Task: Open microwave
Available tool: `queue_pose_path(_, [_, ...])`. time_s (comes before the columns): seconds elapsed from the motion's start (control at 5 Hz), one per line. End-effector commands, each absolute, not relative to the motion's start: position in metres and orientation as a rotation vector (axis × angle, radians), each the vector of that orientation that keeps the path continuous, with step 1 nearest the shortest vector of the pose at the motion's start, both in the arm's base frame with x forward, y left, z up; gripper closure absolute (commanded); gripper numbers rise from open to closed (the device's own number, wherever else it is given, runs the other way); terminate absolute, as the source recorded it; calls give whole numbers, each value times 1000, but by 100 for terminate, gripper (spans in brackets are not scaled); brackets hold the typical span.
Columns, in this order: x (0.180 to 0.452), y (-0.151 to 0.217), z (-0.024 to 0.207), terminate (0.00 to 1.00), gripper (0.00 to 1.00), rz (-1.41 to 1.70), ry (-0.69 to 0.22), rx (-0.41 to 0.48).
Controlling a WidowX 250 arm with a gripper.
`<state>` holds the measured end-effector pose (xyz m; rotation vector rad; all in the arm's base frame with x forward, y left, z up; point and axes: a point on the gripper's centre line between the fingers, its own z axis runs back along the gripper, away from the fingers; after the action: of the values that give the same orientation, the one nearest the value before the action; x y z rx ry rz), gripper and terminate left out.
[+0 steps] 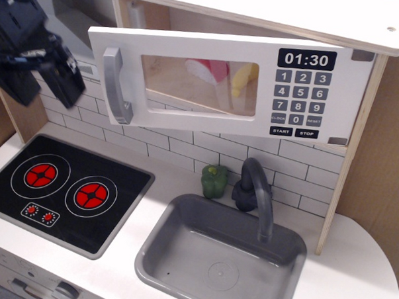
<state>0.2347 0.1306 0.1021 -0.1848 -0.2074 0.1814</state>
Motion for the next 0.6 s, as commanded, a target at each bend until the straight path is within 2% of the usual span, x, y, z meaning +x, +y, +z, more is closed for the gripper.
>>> queue_pose_path(0.0, [273, 196, 140, 0, 0, 470, -291, -49])
queue_pose_path(0.2, [288, 201, 147, 0, 0, 587, -354, -35])
queue_pose_path(0.4, [310, 180, 140, 0, 0, 591, -343, -31])
